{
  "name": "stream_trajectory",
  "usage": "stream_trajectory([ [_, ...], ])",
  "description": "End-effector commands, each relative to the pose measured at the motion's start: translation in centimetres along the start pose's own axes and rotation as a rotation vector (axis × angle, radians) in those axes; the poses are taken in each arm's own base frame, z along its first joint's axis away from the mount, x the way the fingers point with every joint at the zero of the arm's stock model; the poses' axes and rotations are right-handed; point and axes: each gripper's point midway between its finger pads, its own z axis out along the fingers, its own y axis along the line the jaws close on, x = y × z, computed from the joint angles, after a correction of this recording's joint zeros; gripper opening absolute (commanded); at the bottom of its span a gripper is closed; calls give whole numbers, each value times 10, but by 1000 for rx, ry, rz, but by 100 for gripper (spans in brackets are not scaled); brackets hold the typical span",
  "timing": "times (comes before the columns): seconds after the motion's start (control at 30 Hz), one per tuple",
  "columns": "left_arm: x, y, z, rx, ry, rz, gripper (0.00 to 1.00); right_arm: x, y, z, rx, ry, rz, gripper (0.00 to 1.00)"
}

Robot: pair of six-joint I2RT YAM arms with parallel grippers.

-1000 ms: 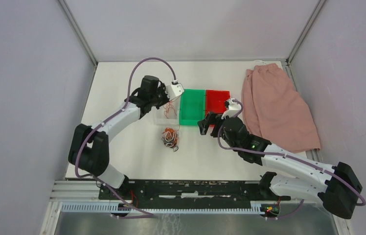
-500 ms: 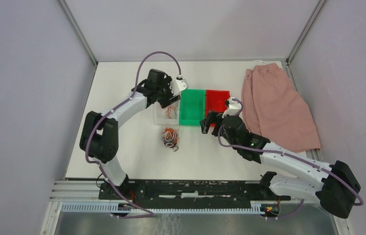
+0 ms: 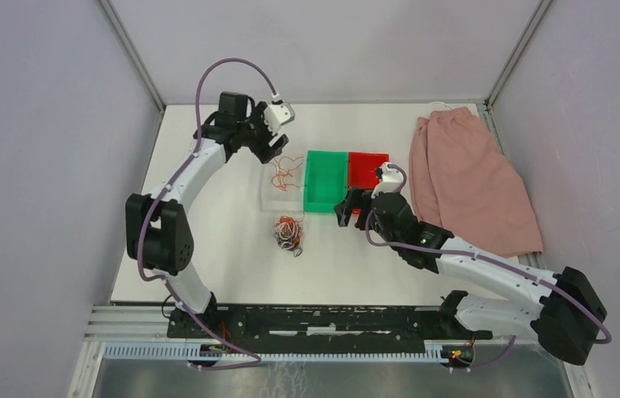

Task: Untangle the cables
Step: Place the cable in the bin.

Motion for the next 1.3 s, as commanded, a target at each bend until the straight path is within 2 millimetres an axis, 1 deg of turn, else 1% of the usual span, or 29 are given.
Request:
stream_trajectory([
  [0.0, 16, -45, 6, 140, 4, -56, 81, -20, 24, 3, -67, -30, 20, 97],
  [0.1, 32, -51, 16, 141, 22, -67, 79, -21, 28, 4, -80, -22, 11, 97],
  [0.2, 39, -52, 24, 144, 30, -83, 75, -20, 31, 6, -88, -12, 4, 97],
  [0.37, 42, -53, 34, 144, 20, -102, 59, -16, 34, 9, -98, 4, 7, 96],
  [0.43, 45, -57, 36, 153, 14, -102, 52, -15, 34, 10, -96, 7, 7, 96],
  [0.53, 55, -68, 42, 158, 22, -89, 40, -13, 33, 9, -96, 12, 4, 95],
  [0.63, 65, -75, 50, 147, 37, -50, 34, -11, 31, 9, -91, 17, 7, 95],
  [0.73, 74, -74, 61, 120, 55, -39, 29, -8, 29, 9, -88, 24, 7, 95],
  [0.87, 79, -64, 73, 61, 54, -34, 21, -7, 27, 7, -84, 26, 3, 94],
  [0.97, 85, -71, 79, 88, 79, -54, 21, -6, 25, 7, -79, 28, 1, 93],
  [1.07, 87, -82, 76, 142, 103, -83, 22, -7, 26, 7, -79, 28, 3, 93],
  [1.13, 80, -86, 70, 178, 111, -90, 25, -8, 28, 7, -84, 27, 4, 93],
  [1.2, 62, -82, 55, 200, 108, -104, 35, -10, 30, 6, -89, 28, 5, 93],
  [1.23, 51, -80, 46, 214, 103, -112, 43, -12, 31, 6, -91, 26, 5, 93],
  [1.27, 35, -76, 34, 218, 79, -114, 51, -13, 32, 6, -92, 25, 4, 93],
])
